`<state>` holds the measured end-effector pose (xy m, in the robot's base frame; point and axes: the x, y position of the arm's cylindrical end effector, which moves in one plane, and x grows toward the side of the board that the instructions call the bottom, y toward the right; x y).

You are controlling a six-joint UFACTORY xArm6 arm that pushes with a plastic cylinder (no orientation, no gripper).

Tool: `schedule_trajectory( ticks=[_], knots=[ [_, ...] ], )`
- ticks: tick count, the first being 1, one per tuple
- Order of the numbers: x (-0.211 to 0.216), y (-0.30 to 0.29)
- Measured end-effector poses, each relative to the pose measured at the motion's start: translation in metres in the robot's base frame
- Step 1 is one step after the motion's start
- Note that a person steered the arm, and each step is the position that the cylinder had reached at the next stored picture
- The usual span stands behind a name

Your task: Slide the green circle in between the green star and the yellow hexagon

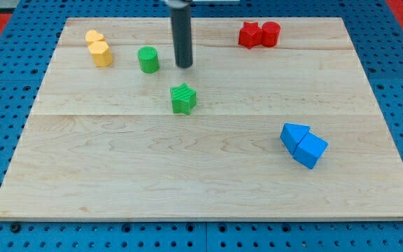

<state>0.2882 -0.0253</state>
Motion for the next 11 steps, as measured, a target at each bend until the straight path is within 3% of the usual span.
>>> schedule_trajectory(
  ticks=[1,3,4,6,7,9,11],
  knots=[
    [-0.05,0.001],
    [-0.039,-0.056],
    [-0.036,-0.057],
    [0.035,-0.059],
    [0.013,-0.058],
    [0.015,-0.089],
    [0.021,-0.063]
  ],
)
